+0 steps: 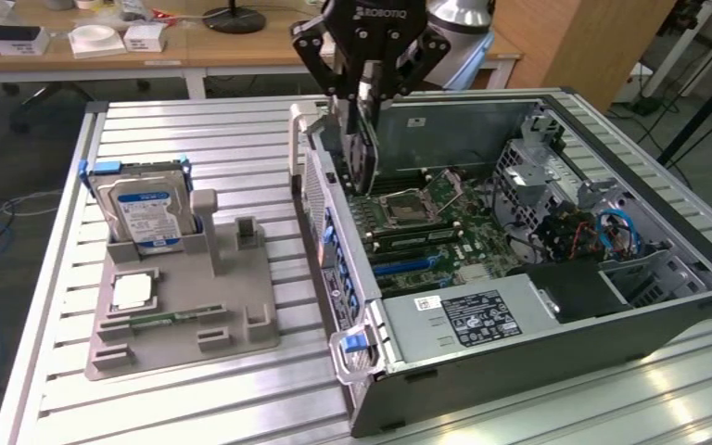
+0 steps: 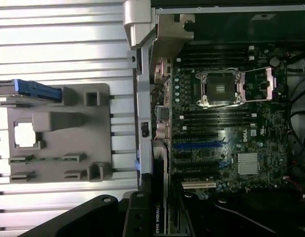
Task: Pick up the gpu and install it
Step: 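Pick up the gpu and move the gpu toward the slot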
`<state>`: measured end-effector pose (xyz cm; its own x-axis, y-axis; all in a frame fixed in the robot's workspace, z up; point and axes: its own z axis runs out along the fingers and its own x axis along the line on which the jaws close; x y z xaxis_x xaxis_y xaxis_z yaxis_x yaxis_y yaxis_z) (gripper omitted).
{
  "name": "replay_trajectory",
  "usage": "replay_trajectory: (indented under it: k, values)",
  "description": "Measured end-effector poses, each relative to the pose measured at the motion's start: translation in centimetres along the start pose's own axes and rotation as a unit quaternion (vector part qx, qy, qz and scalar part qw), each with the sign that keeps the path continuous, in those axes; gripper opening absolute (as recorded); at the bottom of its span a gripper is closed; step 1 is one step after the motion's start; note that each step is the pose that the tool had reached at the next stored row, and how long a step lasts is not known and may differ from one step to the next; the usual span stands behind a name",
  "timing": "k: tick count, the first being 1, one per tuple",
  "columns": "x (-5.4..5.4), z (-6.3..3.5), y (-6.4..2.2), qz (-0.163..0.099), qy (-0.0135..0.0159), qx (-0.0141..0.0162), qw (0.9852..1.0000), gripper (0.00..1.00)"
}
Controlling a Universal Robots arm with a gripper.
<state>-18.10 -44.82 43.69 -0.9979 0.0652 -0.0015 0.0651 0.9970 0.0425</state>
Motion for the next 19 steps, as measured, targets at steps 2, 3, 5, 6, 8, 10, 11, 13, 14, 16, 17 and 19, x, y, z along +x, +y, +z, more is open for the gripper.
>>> replay_trajectory:
  k: [2,3,5,6,8,10,11,13,14,16,17,19]
  values:
    - [-0.7,0.02,0.04,0.000,0.0002,-0.0001,1.0000,0.26]
    - [-1.1,0.02,0.07,0.000,0.0004,0.0000,1.0000,0.26]
    - [-1.8,0.04,0.11,-0.001,0.0006,0.0000,1.0000,0.26]
    - [-2.1,0.04,0.14,-0.001,0.0007,0.0000,1.0000,0.26]
    - [-2.8,0.05,0.18,-0.001,0.0009,0.0000,1.0000,0.26]
    - [-3.5,0.06,0.22,-0.001,0.0011,0.0001,1.0000,0.26]
    - [-3.8,0.07,0.25,-0.002,0.0011,0.0001,1.0000,0.26]
    - [-4.5,0.09,0.29,-0.002,0.0013,0.0000,1.0000,0.26]
    - [-4.9,0.09,0.32,-0.002,0.0014,0.0001,1.0000,0.26]
    - [-5.7,0.11,0.37,-0.003,0.0016,0.0001,1.0000,0.26]
    - [-6.0,0.11,0.39,-0.003,0.0017,0.0000,1.0000,0.26]
    - [-6.8,0.12,0.44,-0.003,0.0019,0.0001,1.0000,0.26]
